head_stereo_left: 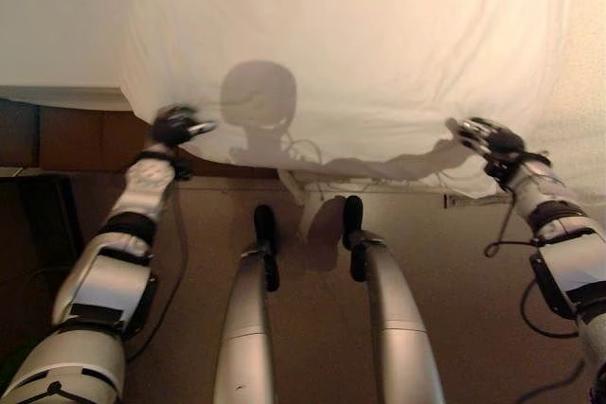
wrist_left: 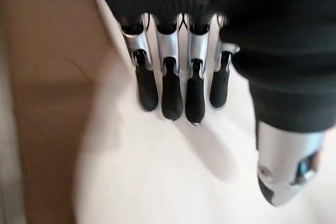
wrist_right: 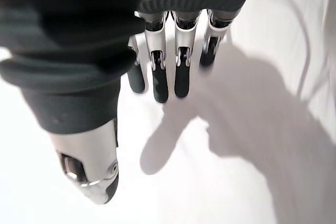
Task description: Make the bed
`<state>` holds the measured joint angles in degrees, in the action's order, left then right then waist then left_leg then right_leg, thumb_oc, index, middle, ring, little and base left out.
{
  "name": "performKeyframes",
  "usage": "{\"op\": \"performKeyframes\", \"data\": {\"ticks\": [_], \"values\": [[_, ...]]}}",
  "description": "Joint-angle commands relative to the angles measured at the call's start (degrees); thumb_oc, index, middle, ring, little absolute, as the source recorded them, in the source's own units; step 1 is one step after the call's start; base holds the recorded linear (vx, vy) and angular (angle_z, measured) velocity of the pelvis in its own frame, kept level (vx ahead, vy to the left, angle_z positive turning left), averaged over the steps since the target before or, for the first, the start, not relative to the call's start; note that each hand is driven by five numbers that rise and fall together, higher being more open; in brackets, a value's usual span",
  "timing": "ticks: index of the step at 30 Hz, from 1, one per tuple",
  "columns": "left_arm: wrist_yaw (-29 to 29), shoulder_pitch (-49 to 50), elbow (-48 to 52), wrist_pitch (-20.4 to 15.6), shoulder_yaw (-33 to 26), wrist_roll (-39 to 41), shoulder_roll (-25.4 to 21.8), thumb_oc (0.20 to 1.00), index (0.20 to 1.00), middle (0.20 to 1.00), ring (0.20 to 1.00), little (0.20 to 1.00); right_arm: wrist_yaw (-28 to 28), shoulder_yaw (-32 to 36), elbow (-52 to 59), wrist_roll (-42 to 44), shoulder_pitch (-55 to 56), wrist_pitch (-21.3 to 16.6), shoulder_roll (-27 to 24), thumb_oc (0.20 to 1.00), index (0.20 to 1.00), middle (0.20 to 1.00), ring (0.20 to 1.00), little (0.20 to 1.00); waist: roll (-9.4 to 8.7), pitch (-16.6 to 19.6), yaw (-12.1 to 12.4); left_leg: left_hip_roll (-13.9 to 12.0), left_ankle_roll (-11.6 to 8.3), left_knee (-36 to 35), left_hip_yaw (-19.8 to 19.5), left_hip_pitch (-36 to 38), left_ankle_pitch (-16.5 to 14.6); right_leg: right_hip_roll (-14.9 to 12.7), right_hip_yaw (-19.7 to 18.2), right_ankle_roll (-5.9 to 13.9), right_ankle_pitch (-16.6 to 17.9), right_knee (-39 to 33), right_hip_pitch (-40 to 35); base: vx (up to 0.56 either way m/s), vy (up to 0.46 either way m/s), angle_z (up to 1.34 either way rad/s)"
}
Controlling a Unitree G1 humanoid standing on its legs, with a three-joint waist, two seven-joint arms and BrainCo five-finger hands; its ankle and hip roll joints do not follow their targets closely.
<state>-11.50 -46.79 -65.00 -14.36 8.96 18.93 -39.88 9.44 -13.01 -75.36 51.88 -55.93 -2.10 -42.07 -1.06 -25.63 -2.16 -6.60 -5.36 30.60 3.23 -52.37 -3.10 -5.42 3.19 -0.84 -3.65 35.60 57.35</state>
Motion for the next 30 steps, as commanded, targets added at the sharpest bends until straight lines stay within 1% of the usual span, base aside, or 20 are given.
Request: {"op": "performKeyframes", "data": {"ticks": [1,2,3,5,9,12,14,17,19,20,21,22,23,24,28,30], "values": [[-4.86,0.98,-2.39,-0.62,-1.26,-0.19,-0.49,1.000,1.000,1.000,1.000,1.000,-1.11,1.17,-0.08,-0.66,0.33,-2.81,-0.34,1.000,1.000,1.000,1.000,1.000,1.22,2.26,0.15,-2.01,-2.43,-2.23,-1.91,-0.42,2.59,-2.82,-2.23,7.92,0.25,-3.89,-2.81,0.03,-0.022,0.03],[-6.39,3.42,-2.53,-0.72,-3.44,-0.87,-1.15,1.000,1.000,1.000,1.000,1.000,-1.05,2.71,-0.12,-0.60,2.15,-3.11,-1.14,1.000,1.000,1.000,1.000,1.000,1.24,2.22,0.29,-1.92,-2.41,-3.68,-1.86,0.61,2.93,-2.87,-2.07,8.06,0.52,-4.88,-3.62,0.02,-0.011,0.07],[-6.44,3.57,-2.44,-0.71,-3.50,-0.93,-1.13,1.000,1.000,1.000,1.000,1.000,-1.05,2.70,-0.08,-0.61,2.23,-3.12,-1.11,1.000,1.000,1.000,1.000,1.000,1.23,2.22,0.26,-1.90,-2.40,-3.83,-1.84,0.76,2.99,-2.88,-2.07,8.07,0.56,-4.99,-3.75,0.02,-0.014,0.08],[-8.12,6.08,-2.62,-0.41,-5.55,-2.00,-1.56,1.000,1.000,1.000,1.000,1.000,-1.51,3.76,0.54,-0.50,3.66,-3.31,-1.31,1.000,1.000,1.000,1.000,1.000,1.10,2.23,0.20,-1.87,-2.51,-5.21,-1.60,1.87,3.35,-2.75,-2.00,8.16,0.85,-6.08,-4.89,0.01,0.002,0.05],[-13.12,10.99,-3.58,0.08,-10.38,-2.94,-2.35,1.000,1.000,1.000,1.000,1.000,-3.17,6.08,1.55,-0.30,6.53,-3.69,-1.19,1.000,1.000,1.000,1.000,1.000,0.92,2.31,0.36,-1.75,-2.95,-8.30,-1.38,4.86,4.46,-2.63,-1.81,8.28,1.28,-8.00,-7.34,0.00,0.000,0.00],[-16.62,13.66,-4.06,1.37,-12.34,-3.59,-1.49,1.000,1.000,1.000,1.000,1.000,-4.81,7.42,2.19,-0.21,8.47,-3.89,-0.57,1.000,1.000,1.000,1.000,1.000,0.86,2.19,0.44,-1.27,-3.20,-10.58,-1.36,7.17,5.49,-2.73,-1.61,8.40,1.71,-9.72,-9.75,0.02,-0.002,0.03],[-16.86,15.15,-5.20,2.25,-13.05,-3.43,-0.19,1.000,1.000,1.000,1.000,1.000,-5.26,8.12,2.41,-0.28,10.24,-4.08,0.52,1.000,1.000,1.000,1.000,1.000,0.98,2.25,0.39,-0.98,-3.37,-13.43,-1.44,10.02,6.51,-2.79,-1.27,8.68,2.07,-11.50,-12.32,0.04,-0.002,0.05],[-15.28,17.53,-5.37,3.08,-12.39,-3.76,3.66,1.000,1.000,1.000,1.000,1.000,-4.77,9.10,2.90,-0.16,13.83,-4.42,3.76,1.000,1.000,1.000,1.000,1.000,1.23,2.63,0.64,-0.25,-2.98,-16.51,-1.65,14.51,7.36,-2.86,-0.83,8.86,2.67,-14.00,-16.78,0.05,0.008,0.06],[-12.76,19.63,-5.19,3.26,-11.38,-4.03,6.78,1.000,1.000,1.000,1.000,1.000,-4.02,10.15,4.07,-0.25,16.85,-4.84,5.94,1.000,1.000,1.000,1.000,1.000,1.34,3.11,0.66,0.11,-2.56,-18.66,-1.76,18.10,7.64,-2.94,-0.70,9.04,3.20,-16.03,-20.30,0.08,0.013,0.05],[-10.69,20.70,-4.95,3.45,-9.59,-5.05,8.63,1.000,1.000,1.000,1.000,1.000,-3.86,9.67,5.41,-1.17,19.31,-5.28,8.56,1.000,1.000,1.000,1.000,1.000,1.31,3.38,0.62,0.19,-2.30,-20.11,-1.67,20.59,7.79,-2.84,-0.71,9.14,3.50,-17.69,-23.05,0.09,0.023,0.05],[-7.98,21.33,-4.44,3.14,-8.29,-5.48,10.07,1.000,1.000,1.000,1.000,1.000,-3.30,9.73,6.41,-1.78,21.03,-5.71,9.71,1.000,1.000,1.000,1.000,1.000,1.25,3.98,0.48,0.16,-2.17,-21.10,-1.65,22.16,7.97,-2.82,-0.72,9.18,3.77,-18.39,-24.37,0.09,0.014,0.03],[-7.34,21.74,-4.36,3.14,-8.08,-4.97,11.10,1.000,1.000,1.000,1.000,1.000,-3.22,10.11,7.00,-1.79,22.58,-5.95,10.37,1.000,1.000,1.000,1.000,1.000,1.16,4.32,0.50,0.23,-2.09,-21.91,-1.68,23.63,8.11,-2.79,-0.62,9.17,3.93,-19.31,-25.94,0.09,0.024,-0.01],[-4.50,22.93,-3.63,3.08,-6.42,-4.76,13.51,1.000,1.000,1.000,1.000,1.000,-3.12,10.22,7.37,-2.48,24.50,-6.22,11.75,1.000,1.000,1.000,1.000,1.000,1.24,4.54,0.52,0.29,-1.88,-23.79,-1.58,26.26,8.42,-2.66,-0.55,9.22,4.26,-21.14,-28.68,0.10,0.035,-0.01],[-2.29,23.77,-3.48,2.93,-5.62,-4.11,14.93,1.000,1.000,1.000,1.000,1.000,-3.01,10.27,7.48,-3.48,26.12,-6.60,12.62,1.000,1.000,1.000,1.000,1.000,1.43,5.02,0.46,0.36,-1.77,-24.79,-1.42,27.94,8.73,-2.76,-0.45,9.35,4.58,-22.25,-30.30,0.11,0.053,-0.02],[4.51,26.23,-4.30,2.95,-1.62,-2.93,20.80,1.000,1.000,1.000,1.000,1.000,-3.36,10.94,6.36,-6.19,31.75,-7.33,17.95,1.000,1.000,1.000,1.000,1.000,1.67,7.87,-0.10,0.25,-1.24,-28.95,-0.94,34.55,9.12,-2.62,-0.28,9.55,5.30,-26.67,-37.34,0.11,0.053,-0.03],[8.02,27.52,-5.66,3.28,0.30,-2.71,23.05,1.000,1.000,1.000,1.000,1.000,-3.74,9.78,5.74,-9.67,34.49,-7.59,20.54,1.000,1.000,1.000,1.000,1.000,1.68,9.50,-0.53,0.06,-1.15,-31.44,-0.80,38.01,9.52,-2.61,-0.56,9.71,6.09,-29.03,-40.49,0.11,0.049,-0.04]]}}
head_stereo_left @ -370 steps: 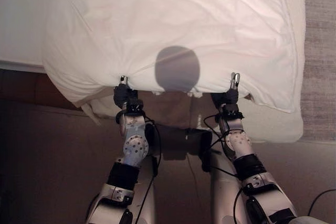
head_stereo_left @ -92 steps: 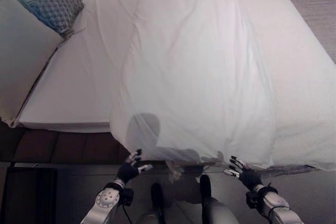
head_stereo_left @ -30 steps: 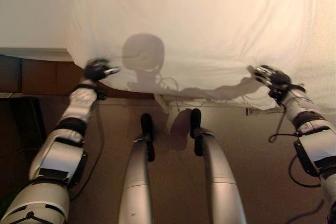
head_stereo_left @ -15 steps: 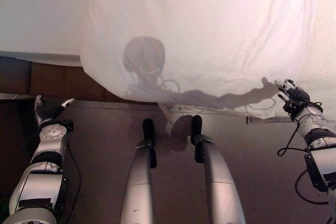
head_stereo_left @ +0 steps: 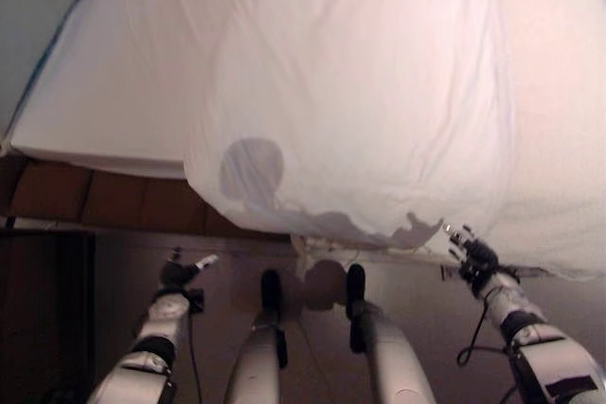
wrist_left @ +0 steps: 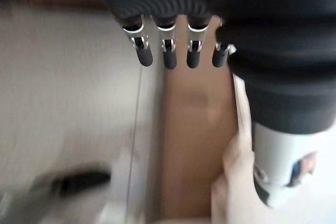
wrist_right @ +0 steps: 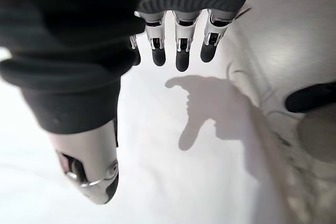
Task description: Make the bed
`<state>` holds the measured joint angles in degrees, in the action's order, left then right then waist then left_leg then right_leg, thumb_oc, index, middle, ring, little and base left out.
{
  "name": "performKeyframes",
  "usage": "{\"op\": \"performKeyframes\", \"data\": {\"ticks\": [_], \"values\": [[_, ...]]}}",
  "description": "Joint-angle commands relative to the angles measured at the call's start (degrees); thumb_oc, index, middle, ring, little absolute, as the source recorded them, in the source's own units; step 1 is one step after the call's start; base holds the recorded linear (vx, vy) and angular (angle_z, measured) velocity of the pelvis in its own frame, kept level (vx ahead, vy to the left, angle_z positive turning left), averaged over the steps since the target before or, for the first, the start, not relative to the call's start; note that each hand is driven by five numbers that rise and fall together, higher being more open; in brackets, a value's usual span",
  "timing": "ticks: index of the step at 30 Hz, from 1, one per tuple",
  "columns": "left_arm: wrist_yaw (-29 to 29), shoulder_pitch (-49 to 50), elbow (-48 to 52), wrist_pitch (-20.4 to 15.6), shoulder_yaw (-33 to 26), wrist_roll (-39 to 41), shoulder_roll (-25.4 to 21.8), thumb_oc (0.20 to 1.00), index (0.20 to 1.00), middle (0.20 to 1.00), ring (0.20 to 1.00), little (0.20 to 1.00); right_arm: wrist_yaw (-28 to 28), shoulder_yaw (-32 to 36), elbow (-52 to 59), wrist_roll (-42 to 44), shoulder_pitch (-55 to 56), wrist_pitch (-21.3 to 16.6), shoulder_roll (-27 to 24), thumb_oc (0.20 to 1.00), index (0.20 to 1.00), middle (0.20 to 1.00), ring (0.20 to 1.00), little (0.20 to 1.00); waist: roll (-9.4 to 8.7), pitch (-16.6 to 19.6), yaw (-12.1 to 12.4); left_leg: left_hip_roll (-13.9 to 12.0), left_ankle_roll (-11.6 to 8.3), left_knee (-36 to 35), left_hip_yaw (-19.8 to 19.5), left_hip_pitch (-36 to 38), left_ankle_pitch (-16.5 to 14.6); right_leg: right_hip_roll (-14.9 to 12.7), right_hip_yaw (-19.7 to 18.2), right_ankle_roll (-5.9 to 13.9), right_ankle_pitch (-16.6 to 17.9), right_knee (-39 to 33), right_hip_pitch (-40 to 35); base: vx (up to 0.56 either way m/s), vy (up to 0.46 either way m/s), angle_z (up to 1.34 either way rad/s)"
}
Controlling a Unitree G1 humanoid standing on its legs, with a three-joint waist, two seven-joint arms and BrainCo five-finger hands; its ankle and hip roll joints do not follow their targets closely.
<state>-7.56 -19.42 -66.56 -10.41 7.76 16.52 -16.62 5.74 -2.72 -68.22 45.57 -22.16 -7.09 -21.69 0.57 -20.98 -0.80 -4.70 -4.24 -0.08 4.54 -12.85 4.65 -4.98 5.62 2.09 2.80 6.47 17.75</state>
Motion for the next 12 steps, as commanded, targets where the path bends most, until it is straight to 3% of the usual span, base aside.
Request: {"op": "performKeyframes", "data": {"ticks": [1,6,12], "values": [[6.11,0.67,-4.95,0.09,2.48,-0.05,1.39,1.000,1.000,1.000,1.000,1.000,0.22,-0.57,-2.59,-4.15,1.96,-2.15,1.44,1.000,1.000,1.000,1.000,1.000,0.04,6.05,-1.98,-1.90,-2.15,-1.93,-1.85,0.03,1.80,-3.17,-2.95,6.82,-0.16,-1.27,-2.49,0.10,0.044,-0.05],[10.42,2.62,-7.78,2.03,6.97,-3.86,5.82,1.000,1.000,1.000,1.000,1.000,0.73,-2.36,-5.92,-8.99,6.18,-0.54,5.71,1.000,1.000,1.000,1.000,1.000,0.14,10.62,-2.74,-1.68,-1.54,-4.23,-1.27,5.11,1.11,-4.09,-3.31,6.94,1.46,-6.39,-7.88,0.10,0.051,-0.02],[12.01,2.89,-11.96,4.90,10.66,-7.80,10.15,1.000,1.000,1.000,1.000,1.000,1.08,-6.84,-9.98,-16.47,8.79,2.06,9.97,1.000,1.000,1.000,1.000,1.000,0.14,15.06,-2.28,-1.51,-0.86,-4.92,-1.18,9.72,-0.87,-4.64,-2.98,7.13,1.10,-8.86,-13.41,0.10,0.022,-0.01]]}}
